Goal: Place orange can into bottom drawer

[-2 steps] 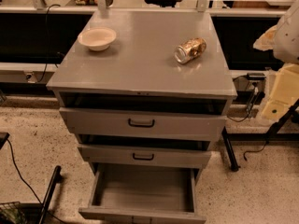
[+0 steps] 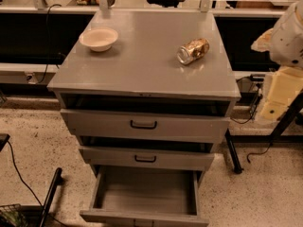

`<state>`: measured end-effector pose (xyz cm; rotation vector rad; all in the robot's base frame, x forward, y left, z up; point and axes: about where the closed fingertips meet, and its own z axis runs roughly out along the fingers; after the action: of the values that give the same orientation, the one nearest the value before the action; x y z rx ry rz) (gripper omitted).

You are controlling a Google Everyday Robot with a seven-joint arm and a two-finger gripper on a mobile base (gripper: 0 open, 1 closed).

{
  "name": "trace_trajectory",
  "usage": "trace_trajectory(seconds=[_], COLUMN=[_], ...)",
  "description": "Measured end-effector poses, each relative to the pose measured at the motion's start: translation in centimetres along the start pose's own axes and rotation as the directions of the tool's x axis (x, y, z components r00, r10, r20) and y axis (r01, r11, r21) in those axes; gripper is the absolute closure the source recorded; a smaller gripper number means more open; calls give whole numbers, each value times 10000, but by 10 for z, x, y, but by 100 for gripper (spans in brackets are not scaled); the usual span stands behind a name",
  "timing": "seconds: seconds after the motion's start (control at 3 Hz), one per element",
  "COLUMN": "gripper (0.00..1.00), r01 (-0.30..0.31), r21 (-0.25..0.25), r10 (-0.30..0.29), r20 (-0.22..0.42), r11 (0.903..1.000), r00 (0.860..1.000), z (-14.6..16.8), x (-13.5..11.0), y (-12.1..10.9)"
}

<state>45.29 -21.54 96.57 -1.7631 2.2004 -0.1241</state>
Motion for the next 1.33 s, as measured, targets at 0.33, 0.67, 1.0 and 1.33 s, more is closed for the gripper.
trace_trajectory(seconds=[0.33, 0.67, 1.0, 1.33], gripper=[0, 0, 0, 0], r01=[692, 1739, 1743, 2750], r21=[434, 1378, 1380, 1008], r10=[-693, -1730, -1735, -2731], r20=[4, -185, -184, -318], r11=[9967, 9751, 9750, 9562], r00=[9976, 9847, 9847, 9615], z=[27, 45, 45, 55], x=[15, 23, 23, 13], y=[-42, -89, -89, -89])
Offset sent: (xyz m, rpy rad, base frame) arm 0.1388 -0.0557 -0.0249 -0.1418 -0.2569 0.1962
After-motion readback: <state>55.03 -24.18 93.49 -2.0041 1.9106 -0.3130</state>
